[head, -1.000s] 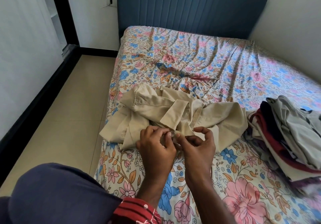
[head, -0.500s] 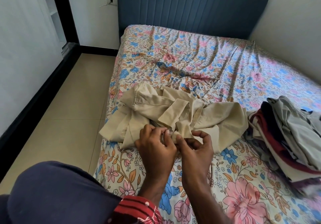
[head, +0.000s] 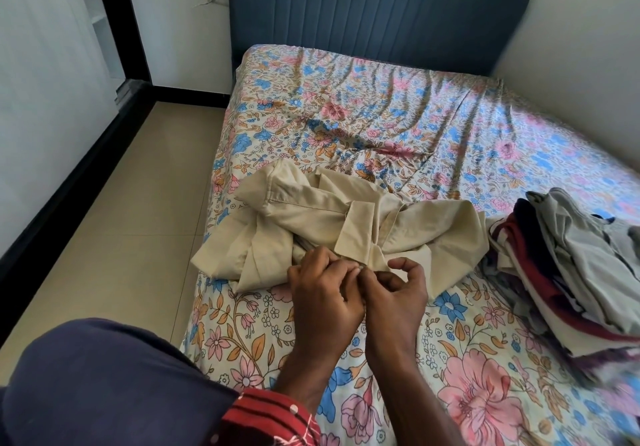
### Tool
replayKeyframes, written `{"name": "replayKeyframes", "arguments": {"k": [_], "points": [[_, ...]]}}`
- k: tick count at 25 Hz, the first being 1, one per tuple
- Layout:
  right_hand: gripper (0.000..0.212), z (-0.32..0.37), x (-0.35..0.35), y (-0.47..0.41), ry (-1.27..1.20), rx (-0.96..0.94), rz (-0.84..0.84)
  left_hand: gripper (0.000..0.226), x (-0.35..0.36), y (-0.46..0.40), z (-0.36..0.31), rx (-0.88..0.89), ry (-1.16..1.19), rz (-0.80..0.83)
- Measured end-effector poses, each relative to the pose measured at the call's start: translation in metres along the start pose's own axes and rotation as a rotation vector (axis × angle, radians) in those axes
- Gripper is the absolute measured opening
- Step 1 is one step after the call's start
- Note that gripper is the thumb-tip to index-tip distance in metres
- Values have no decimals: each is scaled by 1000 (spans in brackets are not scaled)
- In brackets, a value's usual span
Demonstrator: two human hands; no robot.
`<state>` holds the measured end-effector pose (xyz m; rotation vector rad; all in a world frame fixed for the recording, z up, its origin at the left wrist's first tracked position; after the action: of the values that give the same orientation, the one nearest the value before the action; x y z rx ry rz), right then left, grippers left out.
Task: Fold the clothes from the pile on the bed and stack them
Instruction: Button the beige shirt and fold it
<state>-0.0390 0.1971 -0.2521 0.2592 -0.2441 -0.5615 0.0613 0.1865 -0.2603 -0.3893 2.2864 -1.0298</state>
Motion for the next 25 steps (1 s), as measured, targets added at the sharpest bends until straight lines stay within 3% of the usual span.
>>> {"name": "replayKeyframes", "arguments": {"k": [5,13,17,21,25], "points": [[35,0,6,9,-64,11,83,6,-5,-2,5,-96,-2,-77],[40,2,3,7,-137,76,124,18,-2,-4,5,55,-93,13],[41,2,0,5,-153,98,133,16,-1,-4,8,67,8,30],[39,7,-2,2,-223,157,132,20,3,-2,7,126,25,147],[32,12,-4,5,-190,151,180,22,3,-6,15,82,97,111]]}}
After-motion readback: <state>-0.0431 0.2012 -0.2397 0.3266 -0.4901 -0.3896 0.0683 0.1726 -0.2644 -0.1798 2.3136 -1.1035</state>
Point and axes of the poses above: each hand's wrist, its own y-axis away from the middle knuckle, its own x-axis out of the palm, z = x × y, the point moved 3 cm from there along -y, towards the middle knuckle, and after that the axes turned 15 degrees about x, right-handed, at the moved point
